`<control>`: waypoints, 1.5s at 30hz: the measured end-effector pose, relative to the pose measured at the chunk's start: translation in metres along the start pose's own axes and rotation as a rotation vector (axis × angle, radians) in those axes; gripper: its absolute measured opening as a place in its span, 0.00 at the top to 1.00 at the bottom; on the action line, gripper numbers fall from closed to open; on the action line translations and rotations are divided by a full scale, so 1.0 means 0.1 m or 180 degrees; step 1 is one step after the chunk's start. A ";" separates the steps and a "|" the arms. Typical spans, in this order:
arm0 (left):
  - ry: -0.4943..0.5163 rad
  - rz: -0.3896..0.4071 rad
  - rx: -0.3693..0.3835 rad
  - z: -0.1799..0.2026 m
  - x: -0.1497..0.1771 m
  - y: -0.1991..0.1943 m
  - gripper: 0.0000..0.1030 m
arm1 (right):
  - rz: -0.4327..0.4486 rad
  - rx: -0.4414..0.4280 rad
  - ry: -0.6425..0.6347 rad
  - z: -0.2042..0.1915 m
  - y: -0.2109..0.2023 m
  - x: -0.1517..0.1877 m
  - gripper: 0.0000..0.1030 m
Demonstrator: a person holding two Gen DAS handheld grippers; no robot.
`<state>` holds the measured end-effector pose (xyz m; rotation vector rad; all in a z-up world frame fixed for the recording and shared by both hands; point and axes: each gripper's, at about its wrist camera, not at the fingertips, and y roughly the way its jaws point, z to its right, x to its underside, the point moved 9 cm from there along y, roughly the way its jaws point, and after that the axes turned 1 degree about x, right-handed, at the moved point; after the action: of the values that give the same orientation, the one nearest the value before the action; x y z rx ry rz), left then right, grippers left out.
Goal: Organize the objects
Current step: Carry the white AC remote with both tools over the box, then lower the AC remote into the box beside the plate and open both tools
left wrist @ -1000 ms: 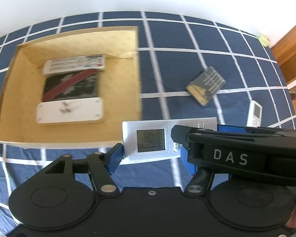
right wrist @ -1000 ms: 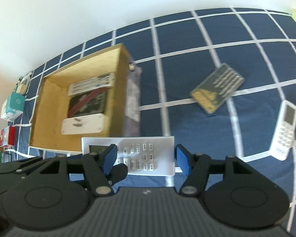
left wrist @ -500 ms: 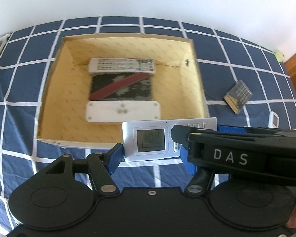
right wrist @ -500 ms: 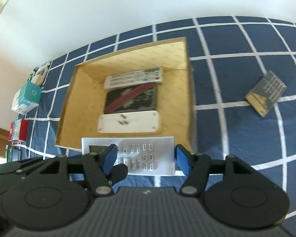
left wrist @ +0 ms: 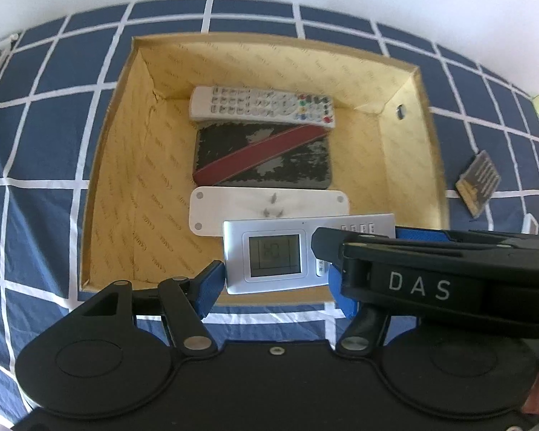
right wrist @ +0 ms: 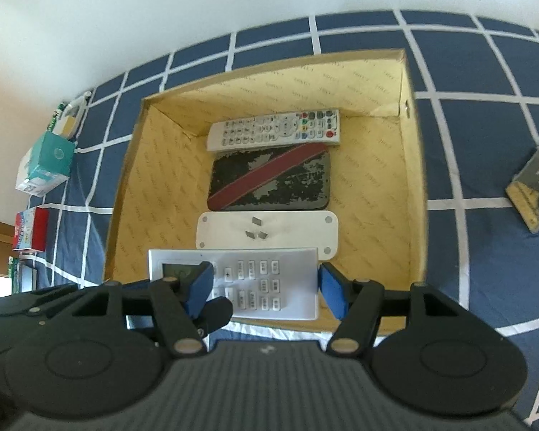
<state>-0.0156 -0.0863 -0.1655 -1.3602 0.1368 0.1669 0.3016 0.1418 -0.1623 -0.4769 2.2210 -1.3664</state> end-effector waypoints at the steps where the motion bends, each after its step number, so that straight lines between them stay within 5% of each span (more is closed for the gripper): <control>1: 0.0003 -0.0036 -0.0001 -0.02 -0.01 0.06 0.39 | -0.0037 -0.0001 0.0014 0.01 0.06 -0.01 0.38; 11: -0.0062 -0.0384 -0.0003 -0.21 0.01 0.49 0.41 | -0.0399 0.0044 0.0136 0.10 0.62 0.03 0.38; 27: -0.0107 -0.0615 0.0157 -0.23 0.11 0.76 0.49 | -0.0624 0.0133 0.0245 0.18 0.87 0.13 0.41; 45: -0.0069 -0.0504 0.0127 -0.24 0.08 0.74 0.46 | -0.0586 0.0206 0.0302 0.21 0.90 0.05 0.41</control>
<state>-0.0227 -0.0944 -0.2426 -1.3231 0.0139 0.0455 0.3063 0.1634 -0.2526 -0.6178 2.2461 -1.5800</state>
